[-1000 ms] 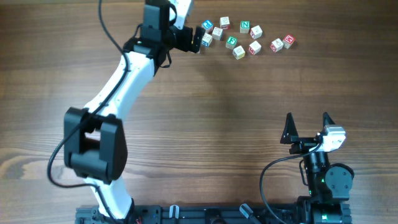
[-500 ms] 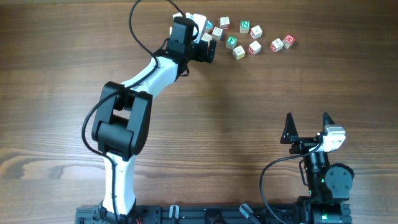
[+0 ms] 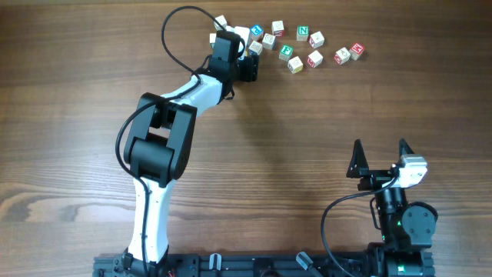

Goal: Form a horizontal line
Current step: 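Reach the left gripper to the yellow K block and grasp it, then carry the yellow K block right and set it down mid-table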

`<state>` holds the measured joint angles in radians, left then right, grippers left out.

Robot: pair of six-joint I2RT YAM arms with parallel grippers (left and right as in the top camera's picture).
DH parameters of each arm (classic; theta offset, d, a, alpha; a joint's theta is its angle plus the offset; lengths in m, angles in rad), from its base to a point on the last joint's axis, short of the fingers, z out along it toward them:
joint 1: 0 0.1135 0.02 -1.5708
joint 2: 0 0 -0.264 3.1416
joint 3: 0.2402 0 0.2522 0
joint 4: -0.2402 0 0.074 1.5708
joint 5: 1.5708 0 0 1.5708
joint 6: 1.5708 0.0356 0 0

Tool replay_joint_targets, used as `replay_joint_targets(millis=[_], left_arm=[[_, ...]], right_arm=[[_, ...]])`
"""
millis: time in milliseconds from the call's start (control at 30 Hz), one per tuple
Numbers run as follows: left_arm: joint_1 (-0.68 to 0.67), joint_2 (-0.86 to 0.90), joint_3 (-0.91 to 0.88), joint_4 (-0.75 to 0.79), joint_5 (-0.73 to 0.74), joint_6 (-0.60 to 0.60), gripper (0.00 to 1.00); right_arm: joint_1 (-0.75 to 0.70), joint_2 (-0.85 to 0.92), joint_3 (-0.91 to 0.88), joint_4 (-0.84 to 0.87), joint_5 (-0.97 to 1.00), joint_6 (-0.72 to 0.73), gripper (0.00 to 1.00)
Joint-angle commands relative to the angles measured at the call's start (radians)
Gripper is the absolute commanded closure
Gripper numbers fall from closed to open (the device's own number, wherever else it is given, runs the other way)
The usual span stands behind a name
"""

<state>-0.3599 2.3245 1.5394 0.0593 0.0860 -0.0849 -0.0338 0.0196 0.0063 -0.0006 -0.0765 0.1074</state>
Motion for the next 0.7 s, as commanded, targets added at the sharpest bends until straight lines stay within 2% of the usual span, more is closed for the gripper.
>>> replay_joint_targets(millis=[0,33,100,200,333,467,533,667], left_arm=[[0.005,0.016,0.013,-0.005,-0.048,-0.003,0.37],[0.005,0.017,0.013,-0.006,-0.062,-0.003,0.44],[0.005,0.017,0.013,-0.006,-0.062,-0.005,0.49],[0.005,0.017,0.013,0.014,-0.061,-0.006,0.72],[-0.013,-0.03,0.013,0.004,-0.061,-0.006,0.76],[-0.049,-0.123,0.013,-0.141,-0.061,-0.016,0.76],[-0.081,-0.183,0.013,-0.247,-0.06,-0.117,0.79],[-0.179,-0.245,0.013,-0.479,-0.057,-0.299,0.8]], right_arm=[[-0.003,-0.005,-0.001,0.002,0.014,0.0,0.0],[-0.003,-0.005,-0.001,0.002,0.014,0.0,0.0],[-0.003,-0.005,-0.001,0.002,0.014,0.0,0.0],[-0.003,-0.005,-0.001,0.002,0.014,0.0,0.0],[-0.003,-0.005,-0.001,0.002,0.014,0.0,0.0],[-0.003,-0.005,-0.001,0.002,0.014,0.0,0.0],[-0.003,-0.005,-0.001,0.002,0.014,0.0,0.0],[-0.003,-0.005,-0.001,0.002,0.014,0.0,0.0]])
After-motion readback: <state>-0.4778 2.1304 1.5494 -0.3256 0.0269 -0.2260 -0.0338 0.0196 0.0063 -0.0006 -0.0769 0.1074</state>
